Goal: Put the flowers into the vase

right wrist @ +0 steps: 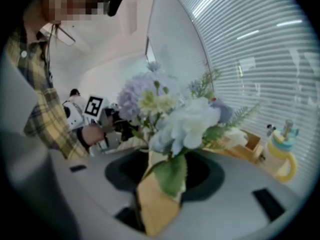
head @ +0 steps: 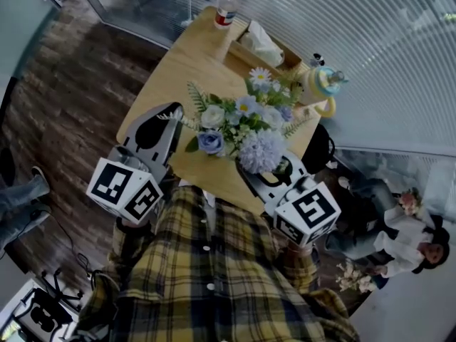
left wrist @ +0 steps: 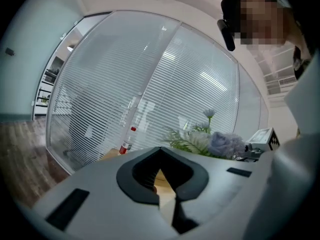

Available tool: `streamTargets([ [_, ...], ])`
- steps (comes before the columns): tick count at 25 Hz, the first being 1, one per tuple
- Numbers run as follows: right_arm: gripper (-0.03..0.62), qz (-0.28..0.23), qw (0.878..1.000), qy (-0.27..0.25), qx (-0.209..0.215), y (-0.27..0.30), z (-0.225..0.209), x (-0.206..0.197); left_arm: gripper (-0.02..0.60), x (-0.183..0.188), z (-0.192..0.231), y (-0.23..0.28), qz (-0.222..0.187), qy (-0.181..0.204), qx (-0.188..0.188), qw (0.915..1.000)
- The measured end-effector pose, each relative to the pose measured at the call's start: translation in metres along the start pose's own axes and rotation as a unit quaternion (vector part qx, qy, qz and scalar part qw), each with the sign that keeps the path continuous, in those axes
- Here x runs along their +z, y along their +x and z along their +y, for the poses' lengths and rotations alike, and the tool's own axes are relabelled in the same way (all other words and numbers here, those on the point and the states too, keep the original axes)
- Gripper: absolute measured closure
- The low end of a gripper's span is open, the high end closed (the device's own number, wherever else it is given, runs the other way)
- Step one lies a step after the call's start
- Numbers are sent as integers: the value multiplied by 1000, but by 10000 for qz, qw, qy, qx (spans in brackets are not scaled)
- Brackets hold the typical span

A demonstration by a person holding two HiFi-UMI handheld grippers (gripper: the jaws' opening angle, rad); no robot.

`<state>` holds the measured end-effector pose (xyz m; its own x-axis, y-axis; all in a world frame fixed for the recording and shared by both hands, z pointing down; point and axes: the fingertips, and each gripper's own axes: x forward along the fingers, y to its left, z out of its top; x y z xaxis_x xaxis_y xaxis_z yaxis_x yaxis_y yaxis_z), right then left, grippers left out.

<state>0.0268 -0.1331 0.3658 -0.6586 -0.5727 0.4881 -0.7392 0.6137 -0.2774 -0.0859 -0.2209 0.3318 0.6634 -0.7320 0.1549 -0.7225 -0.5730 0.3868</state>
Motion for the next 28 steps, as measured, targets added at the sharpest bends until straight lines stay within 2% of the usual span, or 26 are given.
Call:
streamTargets([
  [10, 413, 436, 9989, -74, -177, -10, 5, -11, 572, 2, 2, -4, -44, -10, 27, 10000],
  [24, 414, 542, 9976, 274, -326, -33, -10, -42, 572, 6, -4, -6, -98, 85, -7, 9999],
  [28, 414, 370, 9966, 477, -552, -44, -23, -46, 572, 9, -9, -6, -147, 127, -63, 9998],
])
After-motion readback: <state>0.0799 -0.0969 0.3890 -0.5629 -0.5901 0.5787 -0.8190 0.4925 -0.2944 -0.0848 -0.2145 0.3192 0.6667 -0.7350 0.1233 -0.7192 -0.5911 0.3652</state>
